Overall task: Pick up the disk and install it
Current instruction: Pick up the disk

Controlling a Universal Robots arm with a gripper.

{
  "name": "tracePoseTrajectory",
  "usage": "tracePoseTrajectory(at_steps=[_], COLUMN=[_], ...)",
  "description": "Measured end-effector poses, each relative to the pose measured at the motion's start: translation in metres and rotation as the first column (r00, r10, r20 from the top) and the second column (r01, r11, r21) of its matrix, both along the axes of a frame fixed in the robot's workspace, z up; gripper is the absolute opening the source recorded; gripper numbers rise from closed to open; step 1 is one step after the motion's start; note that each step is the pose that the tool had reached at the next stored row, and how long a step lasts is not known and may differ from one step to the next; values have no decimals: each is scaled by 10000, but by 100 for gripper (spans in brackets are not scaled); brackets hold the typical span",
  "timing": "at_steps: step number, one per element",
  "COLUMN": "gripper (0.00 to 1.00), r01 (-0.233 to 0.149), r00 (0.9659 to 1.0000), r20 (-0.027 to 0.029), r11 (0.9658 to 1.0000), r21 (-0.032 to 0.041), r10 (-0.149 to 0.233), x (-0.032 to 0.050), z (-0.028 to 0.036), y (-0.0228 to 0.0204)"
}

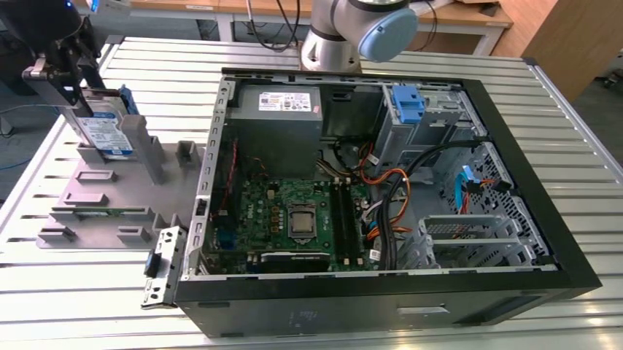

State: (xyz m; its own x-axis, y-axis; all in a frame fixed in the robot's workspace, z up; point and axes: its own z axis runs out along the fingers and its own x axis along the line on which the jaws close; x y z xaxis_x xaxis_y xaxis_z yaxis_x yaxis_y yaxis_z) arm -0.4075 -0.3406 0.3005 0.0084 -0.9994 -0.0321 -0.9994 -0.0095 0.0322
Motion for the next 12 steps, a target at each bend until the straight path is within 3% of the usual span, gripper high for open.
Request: tracePoseTrajectory(at_steps=[12], gripper=[65], r01=[-18], r00=[10000], r20=[43], r11=[10000], r21=[60], r10=[18], x=[-1], z=[-1], y=[0])
